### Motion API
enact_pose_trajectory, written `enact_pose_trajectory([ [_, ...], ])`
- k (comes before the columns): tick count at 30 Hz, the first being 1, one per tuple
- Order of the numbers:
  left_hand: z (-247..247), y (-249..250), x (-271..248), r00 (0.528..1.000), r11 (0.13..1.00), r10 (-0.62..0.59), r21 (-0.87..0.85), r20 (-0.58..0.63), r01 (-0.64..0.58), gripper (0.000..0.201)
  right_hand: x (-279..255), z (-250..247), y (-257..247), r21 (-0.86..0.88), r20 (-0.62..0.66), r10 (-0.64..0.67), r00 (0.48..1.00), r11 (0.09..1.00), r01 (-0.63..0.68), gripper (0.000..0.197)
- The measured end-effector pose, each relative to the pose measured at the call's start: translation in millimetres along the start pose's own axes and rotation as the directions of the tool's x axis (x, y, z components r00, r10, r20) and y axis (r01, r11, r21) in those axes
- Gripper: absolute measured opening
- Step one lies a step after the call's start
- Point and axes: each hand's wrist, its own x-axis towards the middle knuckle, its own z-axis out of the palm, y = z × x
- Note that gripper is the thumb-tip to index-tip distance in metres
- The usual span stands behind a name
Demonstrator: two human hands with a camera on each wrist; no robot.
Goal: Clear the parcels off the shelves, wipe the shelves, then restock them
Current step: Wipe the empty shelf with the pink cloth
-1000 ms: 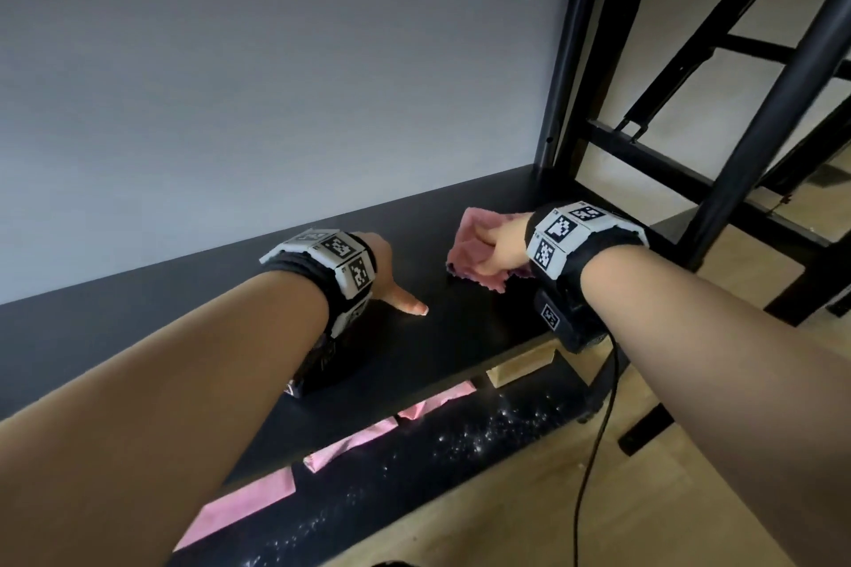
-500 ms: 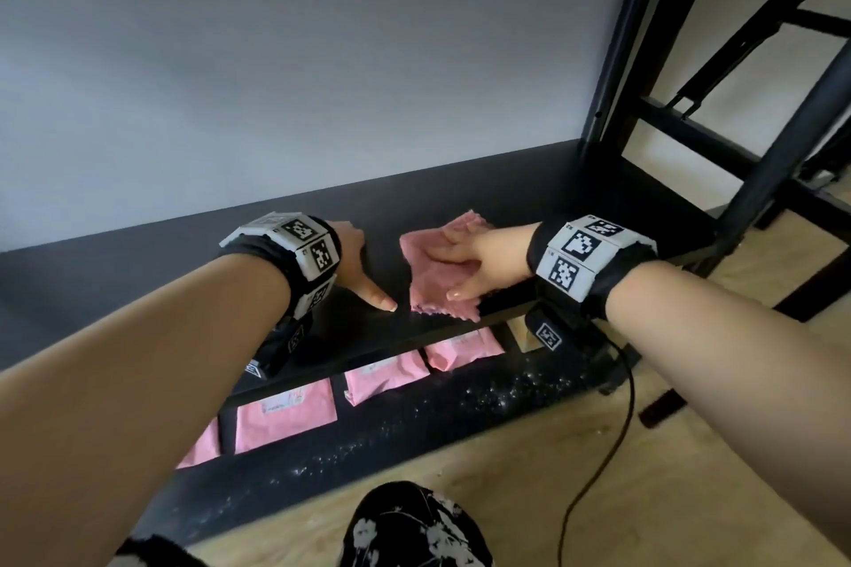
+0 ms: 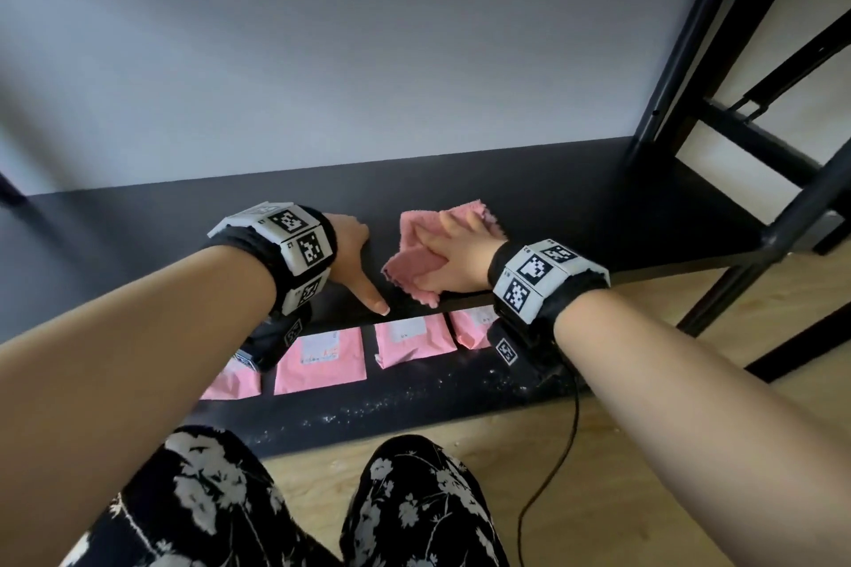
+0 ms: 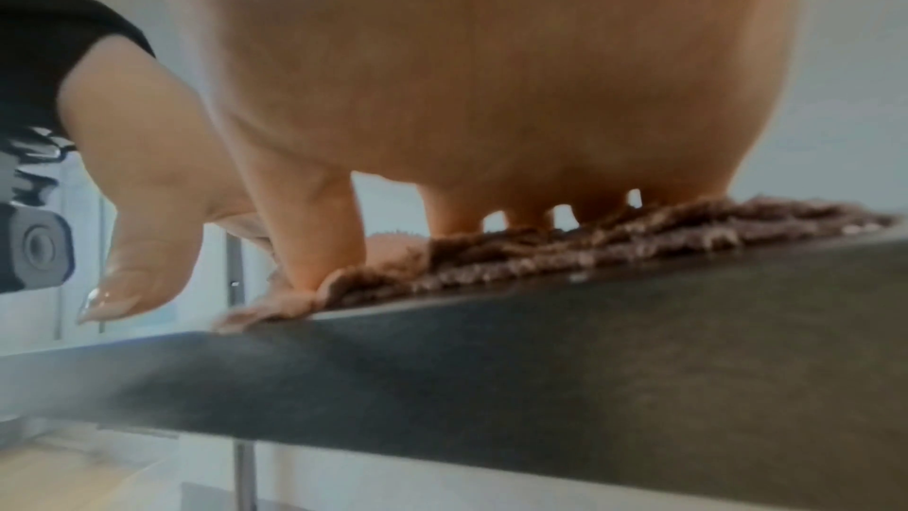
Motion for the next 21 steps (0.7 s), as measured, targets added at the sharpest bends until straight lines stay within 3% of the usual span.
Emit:
enact_pose_trajectory([
  [9,50.8,-64.2,-62.8,0.982,0.984,-0.158,-0.097,-0.104,0.148,0.084,1.5,13.2,-73.8,-0.106,-0.034,-0.245,0.969,0.965,0.24,0.081],
  [14,76.3,-95.9,-83.2,0.956,0.954,-0.257,-0.199,-0.145,0.226,0.09,1.8,12.8,-92.4,-0.077,-0.047,-0.291,0.956,0.955,0.287,0.075],
  [16,77.1,-99.9,-85.1,0.955,0.953,-0.25,-0.217,-0.161,0.213,0.085,7.1,11.2,-74.2,-0.039,-0.063,-0.216,0.974,0.976,0.214,0.075],
  [18,76.2,-102.0,-84.2,0.96,0.96,-0.235,-0.194,-0.153,0.204,0.088,17.2,-0.1,-56.8,-0.014,-0.07,-0.048,0.996,0.999,0.047,0.083],
  [20,76.9,-104.2,-82.3,0.966,0.966,-0.218,-0.168,-0.135,0.195,0.091,28.4,-11.2,-52.2,0.038,-0.057,0.099,0.993,0.995,-0.097,0.093],
  [21,78.5,-105.6,-81.3,0.967,0.968,-0.213,-0.163,-0.143,0.189,0.091,34.3,-16.5,-56.5,0.078,-0.062,0.113,0.992,0.991,-0.108,0.094],
])
